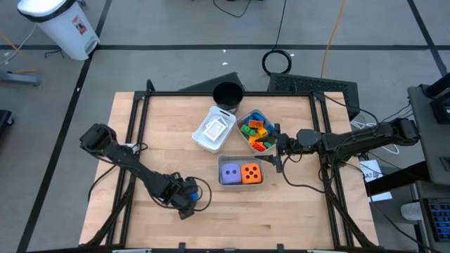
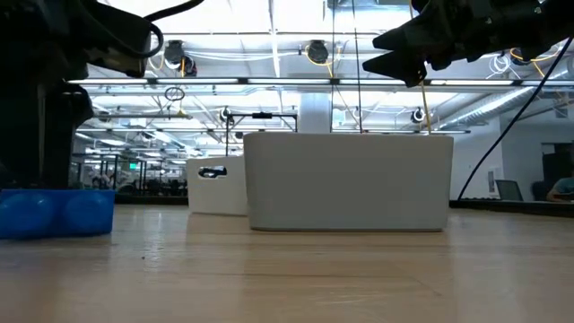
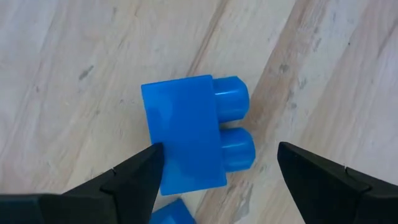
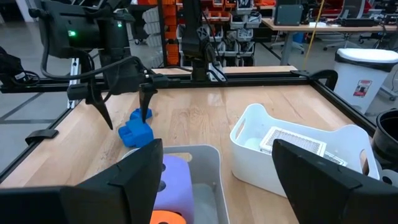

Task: Pick & Place Toys
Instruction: Put the blue game piece into the top gray bin

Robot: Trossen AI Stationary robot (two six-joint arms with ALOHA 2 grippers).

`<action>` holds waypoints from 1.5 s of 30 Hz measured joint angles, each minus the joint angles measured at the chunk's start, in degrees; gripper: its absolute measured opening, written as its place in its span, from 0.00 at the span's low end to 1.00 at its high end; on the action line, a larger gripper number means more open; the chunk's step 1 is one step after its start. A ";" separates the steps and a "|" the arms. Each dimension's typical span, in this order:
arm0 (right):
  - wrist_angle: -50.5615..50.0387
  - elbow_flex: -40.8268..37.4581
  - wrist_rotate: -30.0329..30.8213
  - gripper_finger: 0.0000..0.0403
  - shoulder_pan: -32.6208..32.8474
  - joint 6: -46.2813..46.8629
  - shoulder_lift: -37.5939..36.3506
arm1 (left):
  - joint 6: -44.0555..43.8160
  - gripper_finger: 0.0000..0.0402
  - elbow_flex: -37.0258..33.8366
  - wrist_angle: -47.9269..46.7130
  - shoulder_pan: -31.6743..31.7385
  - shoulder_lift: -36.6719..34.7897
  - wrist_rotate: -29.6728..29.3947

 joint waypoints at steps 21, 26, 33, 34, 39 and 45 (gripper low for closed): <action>0.21 0.00 0.00 0.68 0.00 0.09 0.01 | -3.40 0.80 -1.49 -2.63 0.16 -1.97 -1.28; -0.01 0.00 -0.02 0.68 0.00 0.09 -0.01 | -1.51 0.80 -3.96 4.53 -0.51 -1.97 -1.61; -0.02 0.00 0.00 0.68 0.00 0.09 0.01 | -1.00 0.80 -8.27 7.55 -0.10 -1.97 -1.85; 0.00 0.00 0.00 0.68 0.00 0.09 0.01 | -1.69 0.80 -9.05 7.63 0.06 -1.97 -2.07; -0.01 0.00 0.00 0.68 0.00 0.09 -0.01 | -3.74 0.80 -11.68 8.47 0.37 -2.18 -2.80; -0.02 0.00 0.00 0.68 0.00 0.11 -0.01 | 0.68 0.80 -12.14 12.10 0.01 -2.08 -5.54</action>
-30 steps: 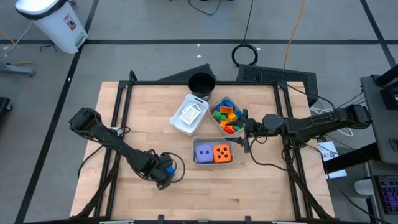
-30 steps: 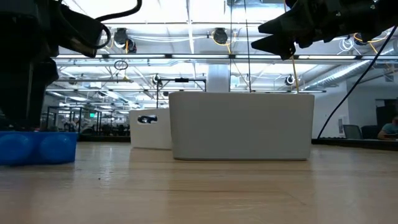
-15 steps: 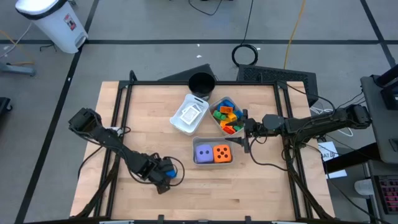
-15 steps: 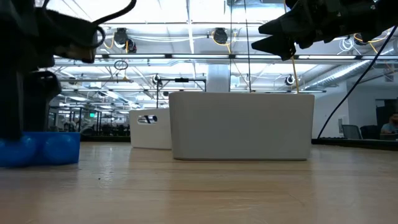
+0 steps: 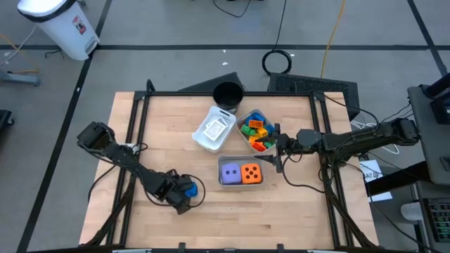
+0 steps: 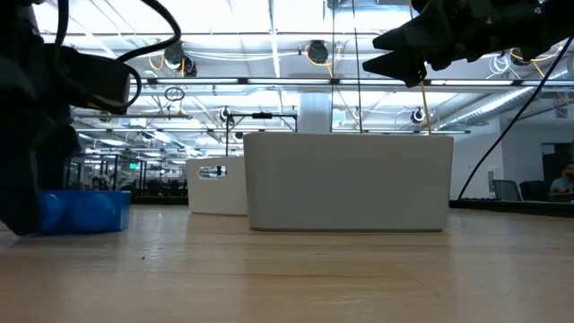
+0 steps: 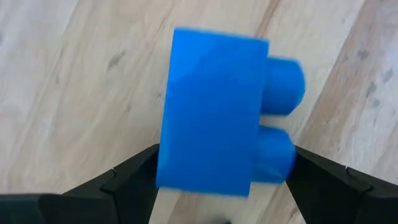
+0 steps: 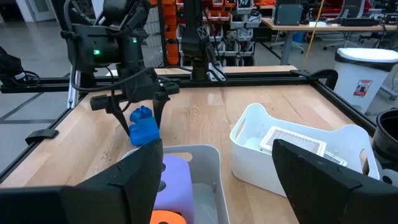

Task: Pick & Place Toys
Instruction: Put the blue game piece into the top gray bin

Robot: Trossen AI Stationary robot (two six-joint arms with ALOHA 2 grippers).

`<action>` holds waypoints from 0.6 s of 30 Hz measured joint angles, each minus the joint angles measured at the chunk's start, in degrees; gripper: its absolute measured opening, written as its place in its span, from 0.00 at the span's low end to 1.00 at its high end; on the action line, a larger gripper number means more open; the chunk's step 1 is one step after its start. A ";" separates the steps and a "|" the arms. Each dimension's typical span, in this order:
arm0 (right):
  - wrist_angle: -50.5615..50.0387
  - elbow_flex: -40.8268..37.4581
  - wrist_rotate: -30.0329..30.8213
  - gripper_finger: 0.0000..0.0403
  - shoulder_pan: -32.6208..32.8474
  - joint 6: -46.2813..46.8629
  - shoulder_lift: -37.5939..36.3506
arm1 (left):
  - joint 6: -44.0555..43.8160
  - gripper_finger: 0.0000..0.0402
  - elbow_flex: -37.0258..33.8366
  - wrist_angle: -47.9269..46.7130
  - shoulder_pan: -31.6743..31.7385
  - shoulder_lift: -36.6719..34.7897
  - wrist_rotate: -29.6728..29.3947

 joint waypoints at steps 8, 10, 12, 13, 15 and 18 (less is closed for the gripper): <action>0.00 0.00 -0.01 0.68 -0.01 0.00 0.00 | 5.45 0.80 -0.07 3.39 0.17 0.15 -4.39; 0.01 0.00 -0.01 0.68 0.00 0.00 0.01 | 6.58 0.80 -0.07 3.36 0.13 0.15 -5.59; 0.00 0.00 0.00 0.68 -0.02 0.00 0.02 | 7.94 0.80 -0.07 3.33 0.21 0.15 -5.62; 0.00 0.00 0.00 0.68 0.00 0.00 0.02 | 8.54 0.80 -0.07 3.21 0.27 0.15 -5.62; 0.00 0.00 0.00 0.68 0.00 0.00 0.00 | 9.69 0.80 -0.07 3.19 0.30 0.15 -5.73; 0.00 0.00 0.00 0.68 0.00 0.00 0.01 | 11.08 0.80 -0.07 3.20 0.28 0.15 -6.38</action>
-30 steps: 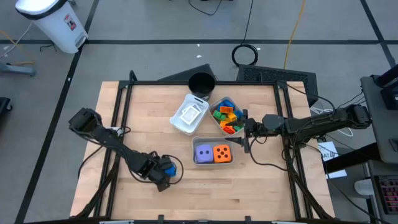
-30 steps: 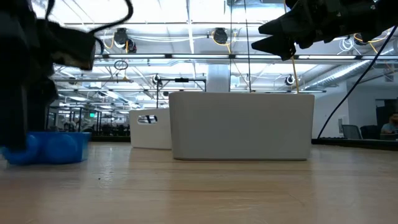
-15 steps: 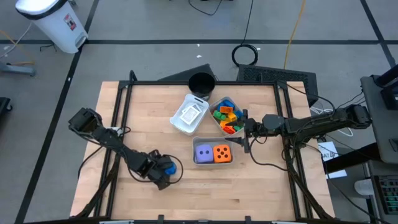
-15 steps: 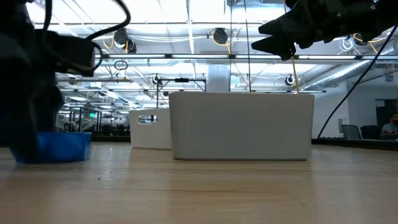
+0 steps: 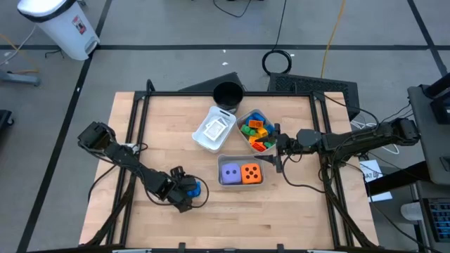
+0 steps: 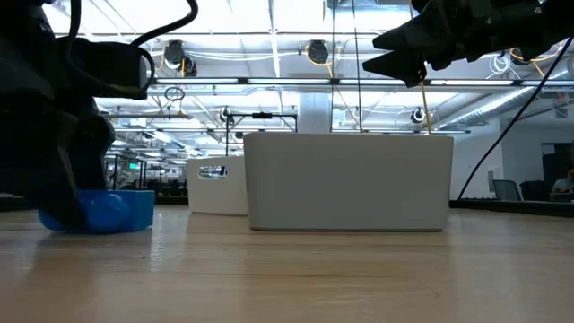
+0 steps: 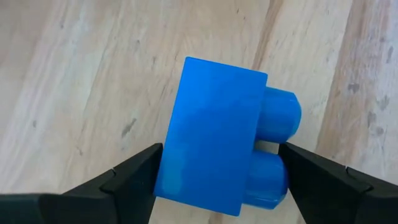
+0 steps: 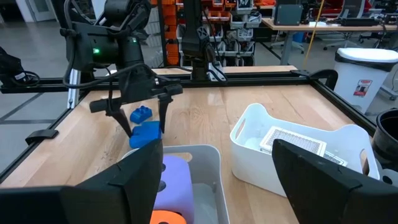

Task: Pick & Place Toys
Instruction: Put the blue game piece into the top gray bin

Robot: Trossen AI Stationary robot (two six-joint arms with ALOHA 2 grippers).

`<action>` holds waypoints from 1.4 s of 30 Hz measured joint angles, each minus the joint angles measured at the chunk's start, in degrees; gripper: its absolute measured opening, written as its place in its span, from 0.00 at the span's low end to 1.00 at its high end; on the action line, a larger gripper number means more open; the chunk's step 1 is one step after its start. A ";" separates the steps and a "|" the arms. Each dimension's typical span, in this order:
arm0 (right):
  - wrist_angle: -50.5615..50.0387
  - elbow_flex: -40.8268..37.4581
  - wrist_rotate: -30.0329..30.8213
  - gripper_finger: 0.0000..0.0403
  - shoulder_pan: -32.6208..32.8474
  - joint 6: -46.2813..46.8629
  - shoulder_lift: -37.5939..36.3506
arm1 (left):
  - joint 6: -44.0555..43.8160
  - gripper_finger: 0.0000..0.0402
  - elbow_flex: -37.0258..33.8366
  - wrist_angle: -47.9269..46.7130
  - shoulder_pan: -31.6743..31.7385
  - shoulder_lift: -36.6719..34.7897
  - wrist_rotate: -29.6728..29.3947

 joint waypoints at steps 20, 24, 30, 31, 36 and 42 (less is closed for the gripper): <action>0.88 0.02 -0.24 0.68 0.17 0.02 0.73 | 9.65 0.69 6.30 0.12 0.37 0.26 -5.19; 4.30 0.03 -1.56 0.68 1.09 0.02 3.37 | 16.46 0.69 11.93 0.43 1.29 0.20 -10.02; 13.38 0.04 -1.53 0.69 2.32 3.33 10.78 | 33.08 0.69 19.61 0.44 2.09 0.20 -18.59; 15.18 0.04 -1.53 0.69 2.31 6.47 12.32 | 35.78 0.69 20.51 0.32 2.34 0.20 -20.62; 20.81 2.18 -3.77 0.74 0.96 14.61 19.58 | 46.89 0.69 23.30 0.45 4.24 0.19 -29.01; 21.13 8.94 -7.43 0.83 0.52 18.25 26.18 | 51.08 0.70 23.37 0.32 8.02 0.19 -30.23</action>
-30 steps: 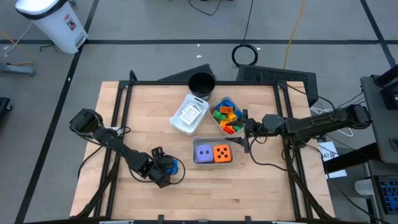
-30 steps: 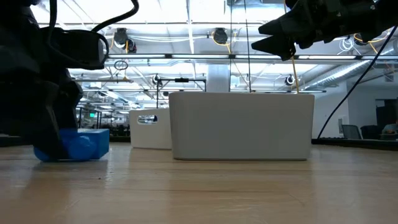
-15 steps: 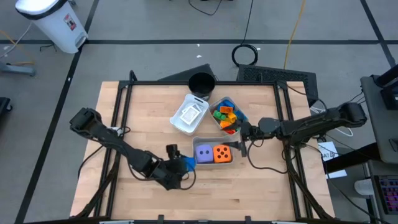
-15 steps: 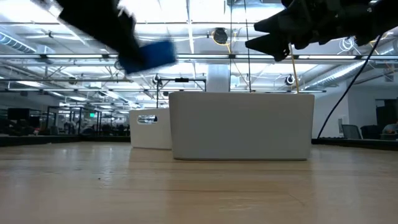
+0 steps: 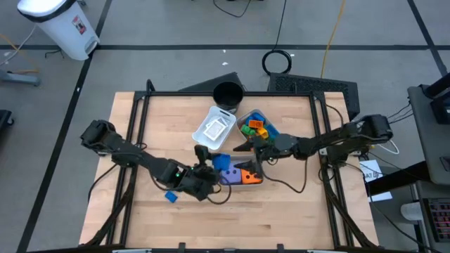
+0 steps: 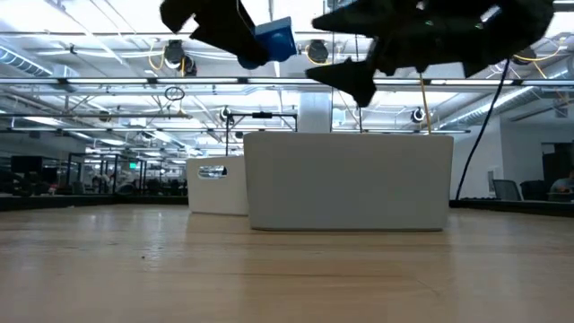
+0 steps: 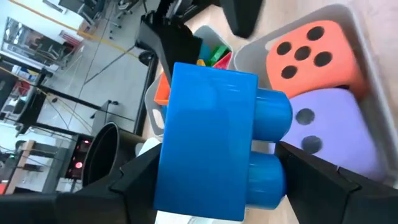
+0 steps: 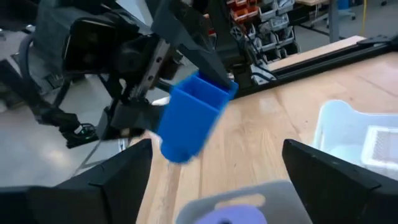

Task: Pick & Place Toys
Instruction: Put the blue game piece into the top gray bin

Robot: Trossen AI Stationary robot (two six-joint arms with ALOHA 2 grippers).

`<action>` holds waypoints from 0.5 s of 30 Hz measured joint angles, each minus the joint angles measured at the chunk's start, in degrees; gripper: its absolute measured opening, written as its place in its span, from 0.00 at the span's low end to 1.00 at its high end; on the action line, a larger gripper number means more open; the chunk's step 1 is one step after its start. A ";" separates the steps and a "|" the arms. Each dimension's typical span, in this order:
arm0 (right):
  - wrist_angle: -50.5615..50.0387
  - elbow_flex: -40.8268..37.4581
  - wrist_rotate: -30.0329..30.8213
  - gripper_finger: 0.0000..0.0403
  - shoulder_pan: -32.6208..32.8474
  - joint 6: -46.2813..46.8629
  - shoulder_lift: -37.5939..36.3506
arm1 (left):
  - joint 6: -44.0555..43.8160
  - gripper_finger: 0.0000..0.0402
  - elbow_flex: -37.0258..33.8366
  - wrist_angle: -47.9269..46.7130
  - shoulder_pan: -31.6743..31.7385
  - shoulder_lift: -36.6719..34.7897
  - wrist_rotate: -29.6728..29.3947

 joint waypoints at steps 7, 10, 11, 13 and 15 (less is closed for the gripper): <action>0.63 5.49 0.08 0.85 -0.38 1.62 6.03 | 2.33 0.69 0.00 0.45 2.31 0.22 1.42; 2.73 6.96 0.13 0.82 -0.75 3.47 7.71 | 2.67 0.69 0.00 0.66 2.45 0.24 1.52; 3.14 7.13 0.18 0.81 -0.81 3.98 8.14 | 2.80 0.69 0.00 0.80 2.46 0.24 1.52; 4.44 7.95 0.15 0.79 -0.79 4.28 9.30 | 2.86 0.70 0.02 0.80 2.45 0.24 1.55; 4.08 7.98 0.07 0.75 -0.74 4.24 9.57 | 2.95 0.71 0.00 0.80 2.47 0.24 1.55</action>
